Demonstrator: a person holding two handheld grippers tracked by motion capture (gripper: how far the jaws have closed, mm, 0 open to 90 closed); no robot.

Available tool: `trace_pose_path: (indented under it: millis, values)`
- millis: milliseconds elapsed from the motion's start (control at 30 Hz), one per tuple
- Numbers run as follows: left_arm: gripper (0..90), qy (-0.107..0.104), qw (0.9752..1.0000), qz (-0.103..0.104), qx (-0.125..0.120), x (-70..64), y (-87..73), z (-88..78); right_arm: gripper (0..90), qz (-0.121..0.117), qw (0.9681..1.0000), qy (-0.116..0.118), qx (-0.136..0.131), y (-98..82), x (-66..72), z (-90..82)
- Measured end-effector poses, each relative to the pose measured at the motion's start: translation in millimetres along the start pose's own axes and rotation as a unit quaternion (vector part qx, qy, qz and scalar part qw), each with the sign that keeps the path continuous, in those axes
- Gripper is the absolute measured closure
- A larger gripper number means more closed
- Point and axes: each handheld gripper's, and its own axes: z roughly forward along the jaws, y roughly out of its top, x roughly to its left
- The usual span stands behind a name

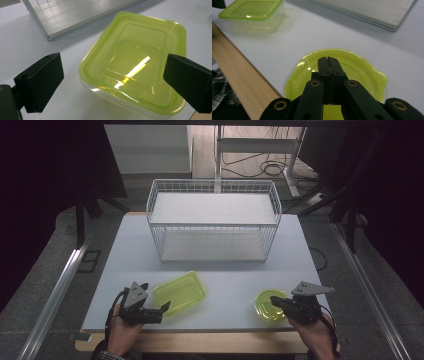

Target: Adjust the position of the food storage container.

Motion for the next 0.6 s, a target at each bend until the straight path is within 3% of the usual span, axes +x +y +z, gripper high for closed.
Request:
trace_pose_path:
  millis: [233,600]
  values:
    - [2.1,0.003,1.0000,-0.001,0.000,0.3,0.1,1.3,89.4,0.003,0.9995,0.032,0.001,-2.9,13.4,-5.2]
    - [2.0,0.002,1.0000,0.001,0.003,-0.5,0.3,2.2,88.9,-0.010,0.9980,0.058,0.025,-10.9,29.5,-4.3]
